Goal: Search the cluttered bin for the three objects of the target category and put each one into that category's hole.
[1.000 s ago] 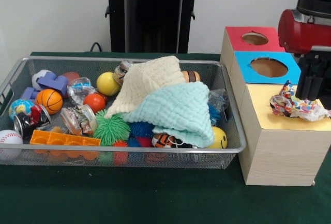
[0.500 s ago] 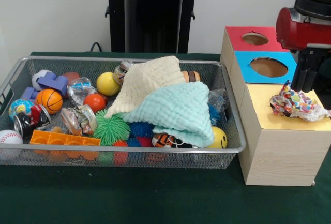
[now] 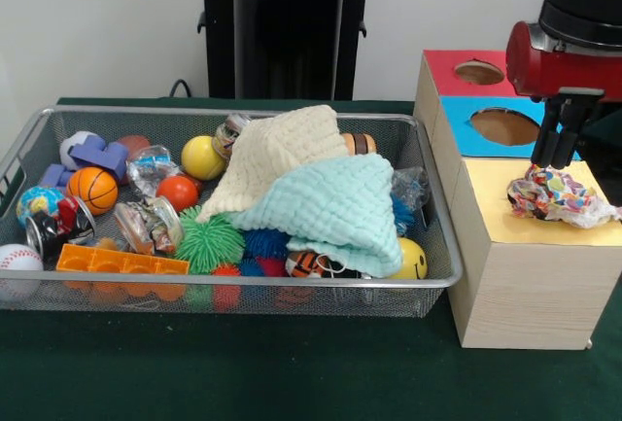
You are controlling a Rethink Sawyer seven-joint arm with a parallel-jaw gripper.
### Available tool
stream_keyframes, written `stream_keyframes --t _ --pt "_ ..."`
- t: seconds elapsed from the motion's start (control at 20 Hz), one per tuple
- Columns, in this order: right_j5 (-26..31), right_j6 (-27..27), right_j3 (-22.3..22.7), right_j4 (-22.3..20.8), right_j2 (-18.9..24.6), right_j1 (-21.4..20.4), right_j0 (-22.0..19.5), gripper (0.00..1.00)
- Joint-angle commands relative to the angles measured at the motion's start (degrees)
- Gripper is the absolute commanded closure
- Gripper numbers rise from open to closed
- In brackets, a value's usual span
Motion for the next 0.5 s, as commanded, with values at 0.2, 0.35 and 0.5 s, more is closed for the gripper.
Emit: stream_keyframes --t 0.2,0.35,0.5 --pt "-0.41 13.21 8.50 3.47 5.71 2.93 0.63 1.00" --pt "-1.06 14.35 9.15 4.73 5.86 2.79 1.23 1.00" --pt "-1.37 14.85 9.02 5.54 5.45 3.19 1.83 1.00"
